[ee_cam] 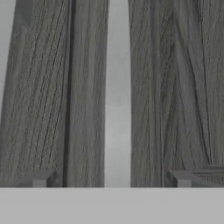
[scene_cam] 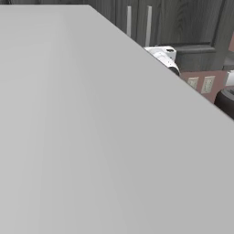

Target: Get the candle and the beer from the cabinet and move them to the dining counter.

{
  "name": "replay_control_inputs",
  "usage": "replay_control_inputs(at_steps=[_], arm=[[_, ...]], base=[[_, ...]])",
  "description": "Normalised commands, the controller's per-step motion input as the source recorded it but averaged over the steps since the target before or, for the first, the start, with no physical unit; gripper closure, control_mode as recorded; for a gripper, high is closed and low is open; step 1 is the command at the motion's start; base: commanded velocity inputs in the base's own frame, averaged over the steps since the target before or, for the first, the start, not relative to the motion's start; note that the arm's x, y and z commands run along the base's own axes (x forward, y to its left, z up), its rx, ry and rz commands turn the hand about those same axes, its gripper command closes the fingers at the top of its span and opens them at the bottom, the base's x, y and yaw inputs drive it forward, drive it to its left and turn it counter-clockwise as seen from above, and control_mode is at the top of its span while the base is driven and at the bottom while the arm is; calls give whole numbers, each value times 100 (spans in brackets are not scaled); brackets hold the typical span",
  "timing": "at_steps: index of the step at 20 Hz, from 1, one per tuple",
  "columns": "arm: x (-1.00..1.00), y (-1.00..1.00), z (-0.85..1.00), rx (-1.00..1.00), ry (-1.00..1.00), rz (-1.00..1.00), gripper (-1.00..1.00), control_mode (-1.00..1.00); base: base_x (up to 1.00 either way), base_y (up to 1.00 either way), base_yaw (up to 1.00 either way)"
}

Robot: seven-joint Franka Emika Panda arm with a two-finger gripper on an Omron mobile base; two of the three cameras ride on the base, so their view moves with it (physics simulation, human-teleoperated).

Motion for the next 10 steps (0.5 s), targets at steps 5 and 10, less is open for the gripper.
replay_control_inputs(at_steps=[5,10], arm=[[44,0,0,0,2,0,-100,-100],[54,3,0,0,3,0,100,-100]], base=[[0,0,0],[0,0,0]])
